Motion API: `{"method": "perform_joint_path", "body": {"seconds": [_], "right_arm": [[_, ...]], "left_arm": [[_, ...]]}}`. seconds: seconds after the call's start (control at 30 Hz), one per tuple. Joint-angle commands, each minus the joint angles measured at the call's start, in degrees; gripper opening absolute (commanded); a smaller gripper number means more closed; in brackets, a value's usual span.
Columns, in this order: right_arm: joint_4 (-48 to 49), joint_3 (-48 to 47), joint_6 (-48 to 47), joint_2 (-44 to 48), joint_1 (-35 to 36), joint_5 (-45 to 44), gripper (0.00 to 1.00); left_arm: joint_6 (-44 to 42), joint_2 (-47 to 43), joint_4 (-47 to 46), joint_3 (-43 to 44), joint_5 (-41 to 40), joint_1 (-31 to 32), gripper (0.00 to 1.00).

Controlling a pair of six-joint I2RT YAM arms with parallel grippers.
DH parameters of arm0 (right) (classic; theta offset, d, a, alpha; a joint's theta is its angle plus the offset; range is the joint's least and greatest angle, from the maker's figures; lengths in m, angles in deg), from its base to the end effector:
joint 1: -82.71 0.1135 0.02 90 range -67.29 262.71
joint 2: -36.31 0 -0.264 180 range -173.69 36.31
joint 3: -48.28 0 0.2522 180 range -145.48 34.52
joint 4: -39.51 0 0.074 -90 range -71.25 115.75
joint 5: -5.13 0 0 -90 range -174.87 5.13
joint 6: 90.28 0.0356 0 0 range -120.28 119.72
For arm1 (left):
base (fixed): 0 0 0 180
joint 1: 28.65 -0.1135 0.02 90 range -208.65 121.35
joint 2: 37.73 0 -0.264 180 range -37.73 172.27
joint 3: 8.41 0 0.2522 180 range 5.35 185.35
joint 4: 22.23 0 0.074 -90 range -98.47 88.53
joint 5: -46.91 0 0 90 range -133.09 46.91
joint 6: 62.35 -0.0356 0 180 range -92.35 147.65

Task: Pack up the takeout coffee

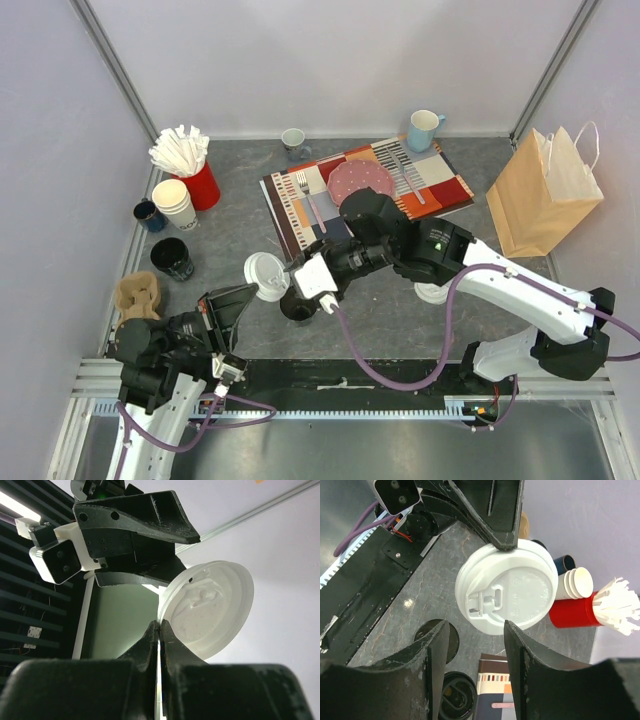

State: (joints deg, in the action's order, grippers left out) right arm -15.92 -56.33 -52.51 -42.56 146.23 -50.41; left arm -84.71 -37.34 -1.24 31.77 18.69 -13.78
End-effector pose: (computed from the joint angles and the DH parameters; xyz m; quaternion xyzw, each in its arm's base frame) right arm 0.1095 0.2650 0.4309 -0.7785 0.3132 0.3021 0.4523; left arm 0.0265 -0.0395 0.3060 0.6330 -0.1520 0.3275 0.6848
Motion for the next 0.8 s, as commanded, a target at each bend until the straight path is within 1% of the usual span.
{"method": "perform_joint_path", "body": {"seconds": [0.0, 0.2, 0.33, 0.5, 0.73, 0.77], "right_arm": [[2.56, -0.82, -3.58, -0.93, 1.42, 0.26, 0.55], [2.03, -1.52, -5.16, -1.81, 1.86, 1.40, 0.49], [1.50, -1.61, -5.25, -2.52, 2.04, 0.35, 0.42], [3.87, -1.26, -4.46, -2.87, 2.48, -1.93, 0.41], [7.13, -0.30, -3.41, -3.48, 3.01, -3.34, 0.36], [7.30, -0.29, -3.15, -3.57, 3.09, -3.34, 0.35]], "left_arm": [[-12.19, -2.05, 0.69, 1.45, 2.91, -0.02, 0.02], [-12.54, -1.44, 0.69, 1.71, 3.17, -0.02, 0.02], [-12.54, -1.44, 0.69, 1.89, 3.08, -0.02, 0.02], [-12.19, -1.35, 0.51, 1.80, 2.82, -0.02, 0.02], [-10.44, -0.73, -2.38, 1.62, 1.24, -0.02, 0.02], [-9.99, 1.01, -3.69, 1.45, 0.80, -0.02, 0.02]]}}
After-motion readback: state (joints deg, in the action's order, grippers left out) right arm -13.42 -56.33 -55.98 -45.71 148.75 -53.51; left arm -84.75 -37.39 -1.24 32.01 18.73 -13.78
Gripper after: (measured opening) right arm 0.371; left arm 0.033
